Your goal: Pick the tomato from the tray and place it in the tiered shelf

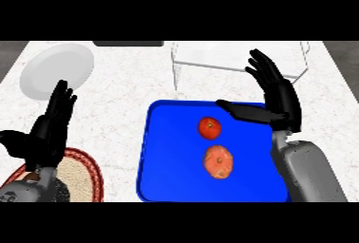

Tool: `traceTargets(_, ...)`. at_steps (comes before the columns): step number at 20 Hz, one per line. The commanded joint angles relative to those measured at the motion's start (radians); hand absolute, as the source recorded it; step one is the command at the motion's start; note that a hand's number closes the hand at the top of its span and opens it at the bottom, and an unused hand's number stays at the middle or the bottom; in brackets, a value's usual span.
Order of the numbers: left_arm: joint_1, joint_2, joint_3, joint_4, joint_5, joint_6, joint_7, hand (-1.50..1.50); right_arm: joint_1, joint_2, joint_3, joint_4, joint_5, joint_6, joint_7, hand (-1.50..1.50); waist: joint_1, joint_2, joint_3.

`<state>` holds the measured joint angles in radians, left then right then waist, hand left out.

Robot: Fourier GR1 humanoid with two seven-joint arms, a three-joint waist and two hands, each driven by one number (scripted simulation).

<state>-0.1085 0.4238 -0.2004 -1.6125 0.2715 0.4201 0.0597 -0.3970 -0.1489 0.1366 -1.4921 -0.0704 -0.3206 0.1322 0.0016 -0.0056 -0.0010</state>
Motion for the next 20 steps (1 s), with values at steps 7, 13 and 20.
traceTargets(7, 0.015, 0.002, 0.018, 0.006, 0.013, -0.025, 0.002, 0.00, -0.193, -0.237, 0.280, -0.148, 0.208, 0.249, 0.573, -1.50, -0.008, -0.010, -0.005)
traceTargets(13, -0.015, 0.007, 0.011, -0.006, -0.005, -0.021, 0.036, 0.00, -0.369, -0.241, 0.428, -0.067, 0.354, 0.398, 0.878, -1.50, 0.006, -0.002, -0.002)
traceTargets(20, -0.023, 0.006, 0.042, -0.028, 0.004, -0.041, 0.061, 0.00, -0.459, -0.034, 0.512, 0.028, 0.438, 0.429, 1.115, -1.50, 0.007, 0.004, 0.000)
